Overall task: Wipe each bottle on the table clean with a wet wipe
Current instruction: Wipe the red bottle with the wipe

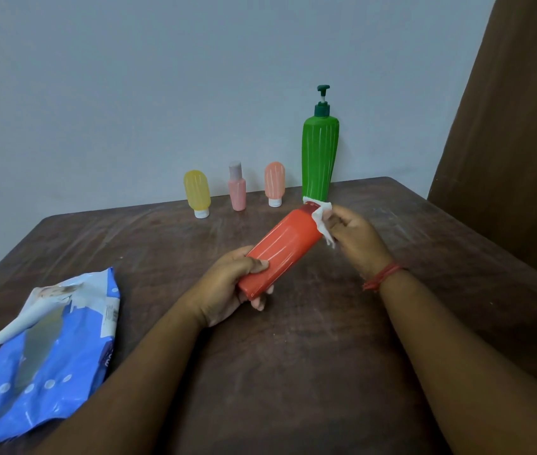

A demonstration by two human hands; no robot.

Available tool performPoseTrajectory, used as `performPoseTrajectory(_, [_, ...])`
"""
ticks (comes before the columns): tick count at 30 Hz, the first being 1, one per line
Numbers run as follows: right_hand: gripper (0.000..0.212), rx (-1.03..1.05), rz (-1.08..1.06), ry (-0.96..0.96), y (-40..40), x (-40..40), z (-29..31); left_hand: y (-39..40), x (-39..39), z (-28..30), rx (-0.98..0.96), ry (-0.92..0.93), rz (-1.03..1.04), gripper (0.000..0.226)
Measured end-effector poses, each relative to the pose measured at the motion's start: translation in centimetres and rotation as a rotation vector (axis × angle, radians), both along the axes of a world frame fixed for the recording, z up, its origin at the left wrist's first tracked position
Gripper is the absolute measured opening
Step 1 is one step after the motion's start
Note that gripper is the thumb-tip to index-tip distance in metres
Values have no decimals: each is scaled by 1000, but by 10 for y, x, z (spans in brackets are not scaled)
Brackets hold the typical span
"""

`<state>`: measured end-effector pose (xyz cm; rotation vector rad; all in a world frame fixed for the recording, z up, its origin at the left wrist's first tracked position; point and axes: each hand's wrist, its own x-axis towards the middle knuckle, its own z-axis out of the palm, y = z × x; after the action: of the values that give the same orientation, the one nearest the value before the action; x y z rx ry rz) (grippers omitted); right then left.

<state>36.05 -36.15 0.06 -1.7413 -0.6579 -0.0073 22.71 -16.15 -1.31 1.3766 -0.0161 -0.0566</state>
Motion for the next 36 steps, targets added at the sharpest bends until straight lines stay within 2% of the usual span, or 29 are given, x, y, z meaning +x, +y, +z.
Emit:
performPoseTrajectory(3, [22, -74, -284, -217, 4, 2, -5, -2, 0, -1, 43, 5, 15, 50])
performPoseTrajectory(5, [25, -28, -332, -229, 5, 5, -9, -2, 1, -1, 46, 2, 22, 49])
performPoseTrajectory(7, [26, 74, -167, -91, 8, 7, -10, -3, 2, -1, 72, 2, 8, 43])
performPoseTrajectory(9, [31, 278, 88, 101, 11, 4, -10, -4, 2, 0, 122, 4, -25, 34])
performPoseTrajectory(11, [33, 402, 182, 218, 13, 1, -9, -5, 1, 0, 155, 4, -36, 33])
performPoseTrajectory(13, [37, 269, 69, 136, 14, 1, -10, -5, 0, 0, 182, 3, -16, 37])
performPoseTrajectory(17, [40, -63, -305, -140, 22, -2, -10, -4, 1, -3, 214, -6, 33, 44])
performPoseTrajectory(19, [40, -114, -449, -245, 24, -3, -9, -3, 1, -4, 211, -12, 42, 47])
performPoseTrajectory(22, [41, -141, -509, -325, 19, 0, -9, -3, 0, -5, 206, -16, 52, 48])
performPoseTrajectory(26, [42, -147, -495, -198, 15, 0, -7, -2, 2, -5, 194, -12, 72, 50])
performPoseTrajectory(29, [37, -90, -396, -58, 15, 1, -9, -2, 4, -5, 173, -7, 83, 51])
performPoseTrajectory(31, [31, 76, -226, 104, 20, 0, -12, -2, 4, -5, 147, -5, 83, 50])
performPoseTrajectory(33, [26, 331, -58, 306, 25, -6, -12, -1, 4, -5, 137, -5, 76, 49])
performPoseTrajectory(36, [26, 550, 59, 465, 34, -16, -9, -2, 3, -4, 130, -11, 74, 46])
